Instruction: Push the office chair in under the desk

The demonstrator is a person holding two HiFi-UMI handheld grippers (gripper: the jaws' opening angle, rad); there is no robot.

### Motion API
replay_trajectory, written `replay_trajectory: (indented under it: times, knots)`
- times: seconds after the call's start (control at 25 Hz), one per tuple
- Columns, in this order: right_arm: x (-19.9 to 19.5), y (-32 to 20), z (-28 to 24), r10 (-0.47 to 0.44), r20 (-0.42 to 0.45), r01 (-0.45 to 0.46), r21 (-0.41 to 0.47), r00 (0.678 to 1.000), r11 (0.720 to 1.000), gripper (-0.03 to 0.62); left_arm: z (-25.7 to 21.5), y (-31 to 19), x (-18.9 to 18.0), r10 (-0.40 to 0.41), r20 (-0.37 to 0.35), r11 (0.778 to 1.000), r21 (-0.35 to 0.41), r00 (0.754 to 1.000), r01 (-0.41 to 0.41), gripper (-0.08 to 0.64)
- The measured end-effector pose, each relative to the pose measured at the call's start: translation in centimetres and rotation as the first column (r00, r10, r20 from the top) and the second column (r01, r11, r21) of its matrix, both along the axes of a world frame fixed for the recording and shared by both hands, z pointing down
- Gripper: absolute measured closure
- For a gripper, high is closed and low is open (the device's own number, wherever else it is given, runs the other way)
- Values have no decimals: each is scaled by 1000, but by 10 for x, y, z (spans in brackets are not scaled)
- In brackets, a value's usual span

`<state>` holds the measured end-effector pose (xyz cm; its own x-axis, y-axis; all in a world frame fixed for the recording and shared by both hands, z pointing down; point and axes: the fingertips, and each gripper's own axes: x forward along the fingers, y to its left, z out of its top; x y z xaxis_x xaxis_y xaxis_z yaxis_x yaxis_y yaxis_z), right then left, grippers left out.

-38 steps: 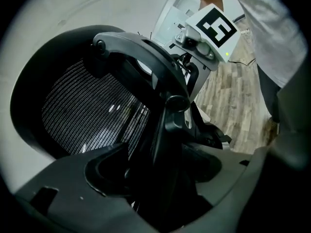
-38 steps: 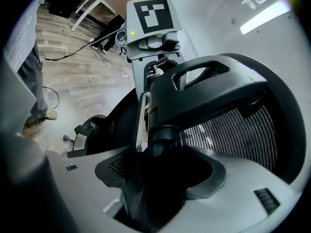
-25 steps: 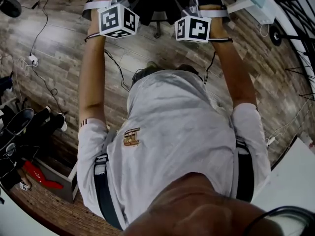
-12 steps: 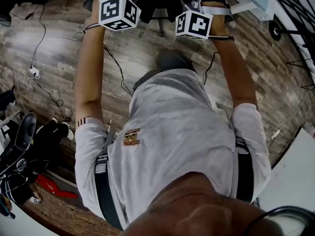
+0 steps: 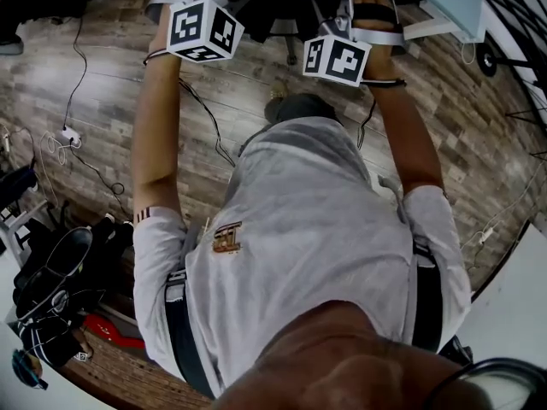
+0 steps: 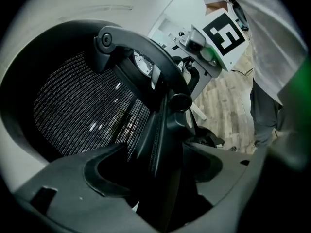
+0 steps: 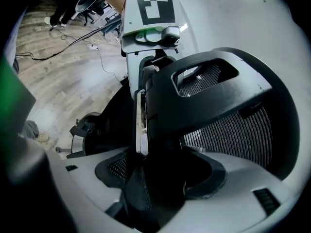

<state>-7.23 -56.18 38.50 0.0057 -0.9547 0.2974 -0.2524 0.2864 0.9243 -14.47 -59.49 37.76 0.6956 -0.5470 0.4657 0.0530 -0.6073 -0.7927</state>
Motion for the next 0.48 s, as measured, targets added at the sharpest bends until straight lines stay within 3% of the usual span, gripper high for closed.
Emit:
replay_trajectory:
  times: [0.48]
  knots:
    - [-15,-81,0,94,-8,-94,-6,996,996,319,-1,-90,-10,88,-3,996,-5,996,-88,211]
